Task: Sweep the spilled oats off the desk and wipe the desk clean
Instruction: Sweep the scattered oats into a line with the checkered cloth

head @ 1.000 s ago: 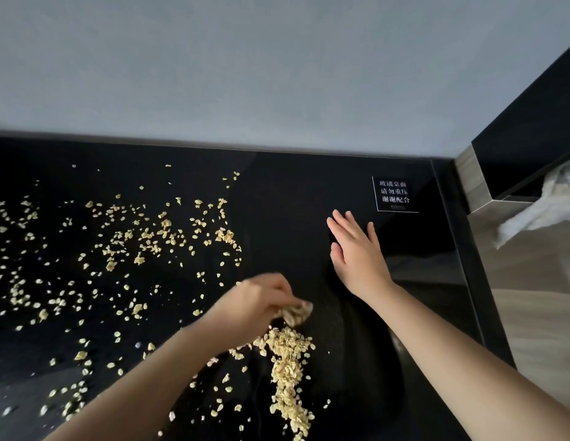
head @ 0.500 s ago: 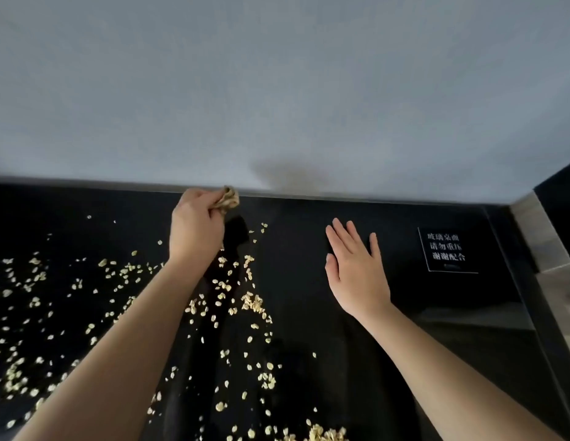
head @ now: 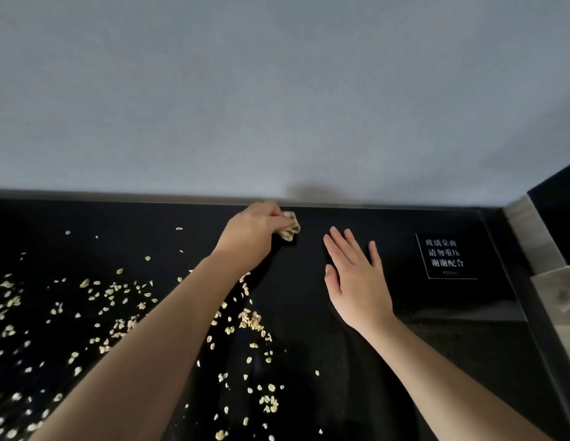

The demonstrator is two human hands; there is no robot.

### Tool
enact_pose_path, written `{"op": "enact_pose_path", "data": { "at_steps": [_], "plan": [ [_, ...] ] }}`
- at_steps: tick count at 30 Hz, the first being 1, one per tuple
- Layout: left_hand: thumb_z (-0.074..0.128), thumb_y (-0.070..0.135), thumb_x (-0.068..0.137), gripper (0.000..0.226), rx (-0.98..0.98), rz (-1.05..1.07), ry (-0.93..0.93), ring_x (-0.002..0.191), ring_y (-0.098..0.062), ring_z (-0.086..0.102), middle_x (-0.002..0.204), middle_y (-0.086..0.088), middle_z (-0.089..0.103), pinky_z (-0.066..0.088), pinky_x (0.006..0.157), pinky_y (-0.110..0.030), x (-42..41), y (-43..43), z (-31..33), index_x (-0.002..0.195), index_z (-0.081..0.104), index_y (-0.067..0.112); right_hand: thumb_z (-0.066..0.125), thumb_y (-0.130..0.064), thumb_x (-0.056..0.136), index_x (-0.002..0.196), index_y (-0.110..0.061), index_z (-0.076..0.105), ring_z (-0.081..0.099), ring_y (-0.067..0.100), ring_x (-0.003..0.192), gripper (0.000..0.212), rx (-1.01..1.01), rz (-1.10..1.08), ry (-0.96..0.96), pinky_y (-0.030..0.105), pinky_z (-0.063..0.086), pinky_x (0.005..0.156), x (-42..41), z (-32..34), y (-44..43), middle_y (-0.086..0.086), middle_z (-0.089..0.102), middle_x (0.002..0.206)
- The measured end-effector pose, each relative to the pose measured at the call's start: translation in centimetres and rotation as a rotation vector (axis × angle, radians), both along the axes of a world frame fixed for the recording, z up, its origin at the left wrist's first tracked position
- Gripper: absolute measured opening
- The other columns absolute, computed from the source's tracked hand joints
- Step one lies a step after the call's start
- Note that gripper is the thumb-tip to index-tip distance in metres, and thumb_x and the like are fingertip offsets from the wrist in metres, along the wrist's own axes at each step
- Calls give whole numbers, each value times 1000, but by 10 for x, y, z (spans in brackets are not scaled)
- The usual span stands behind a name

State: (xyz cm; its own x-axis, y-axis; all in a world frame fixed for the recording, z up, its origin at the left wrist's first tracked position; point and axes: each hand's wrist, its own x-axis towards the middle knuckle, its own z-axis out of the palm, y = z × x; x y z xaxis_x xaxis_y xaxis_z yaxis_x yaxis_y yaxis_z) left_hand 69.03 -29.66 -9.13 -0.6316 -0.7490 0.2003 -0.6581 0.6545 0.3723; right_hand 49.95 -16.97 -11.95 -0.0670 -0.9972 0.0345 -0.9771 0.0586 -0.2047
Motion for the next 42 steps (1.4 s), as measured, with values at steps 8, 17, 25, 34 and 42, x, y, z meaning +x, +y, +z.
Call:
{"op": "enact_pose_path", "data": {
  "at_steps": [8, 17, 25, 34, 42],
  "plan": [
    [65, -9, 78, 41, 140, -123, 94, 81, -15, 57, 95, 5, 60, 55, 62, -35, 40, 104, 9, 104, 74, 21, 21, -37, 96, 149, -20, 35, 16, 15, 148, 57, -14, 2, -9, 50, 14, 120, 1, 2, 1, -4, 27, 158],
    [53, -8, 86, 40, 83, 446, 57, 91, -23, 57, 102, -2, 62, 49, 71, -36, 61, 32, 17, 110, 72, 17, 19, -38, 97, 149, -21, 35, 18, 15, 148, 57, -18, -1, -31, 49, 14, 120, -1, 1, -1, -4, 30, 157],
    [75, -7, 65, 37, 19, 213, -24, 72, -22, 64, 91, 2, 68, 55, 49, -34, 54, 104, 16, 90, 77, 20, 35, -30, 99, 148, -19, 37, 19, 17, 148, 50, -37, 5, -69, 52, 14, 120, -1, 1, 0, -3, 30, 157],
    [64, -5, 75, 36, 248, 37, 83, 81, -13, 63, 96, 6, 66, 59, 60, -33, 47, 197, 33, 96, 76, 22, 33, -26, 103, 152, -19, 26, 6, 18, 150, 50, 43, 38, -100, 51, 2, 120, 0, 14, 5, -1, 17, 162],
    [57, -2, 87, 38, 96, 392, 2, 91, -25, 59, 106, -3, 60, 47, 66, -33, 25, 132, 20, 118, 67, 18, 46, -23, 98, 146, -17, 41, 15, 23, 148, 48, -44, -24, -103, 57, 11, 117, -12, 10, 94, 3, 29, 158]
  ]
}}
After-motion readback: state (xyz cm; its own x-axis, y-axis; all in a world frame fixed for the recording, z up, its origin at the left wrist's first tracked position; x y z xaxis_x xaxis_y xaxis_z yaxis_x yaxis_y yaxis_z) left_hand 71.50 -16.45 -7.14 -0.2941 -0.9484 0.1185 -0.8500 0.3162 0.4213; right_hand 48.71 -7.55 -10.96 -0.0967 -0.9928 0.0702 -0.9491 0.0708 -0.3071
